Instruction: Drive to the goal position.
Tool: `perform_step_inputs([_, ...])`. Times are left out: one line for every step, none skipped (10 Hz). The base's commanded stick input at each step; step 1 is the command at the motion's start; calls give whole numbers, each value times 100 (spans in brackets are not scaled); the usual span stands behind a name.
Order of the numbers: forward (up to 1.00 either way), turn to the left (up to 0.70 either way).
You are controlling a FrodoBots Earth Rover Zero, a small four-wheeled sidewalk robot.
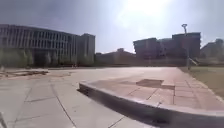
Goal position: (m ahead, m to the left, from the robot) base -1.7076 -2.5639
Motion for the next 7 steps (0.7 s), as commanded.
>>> perform_step_inputs([70,1])
perform_step_inputs([70,1])
perform_step_inputs([70,1])
perform_step_inputs([70,1])
perform_step_inputs([70,1])
perform_step_inputs([70,1])
perform_step_inputs([70,10])
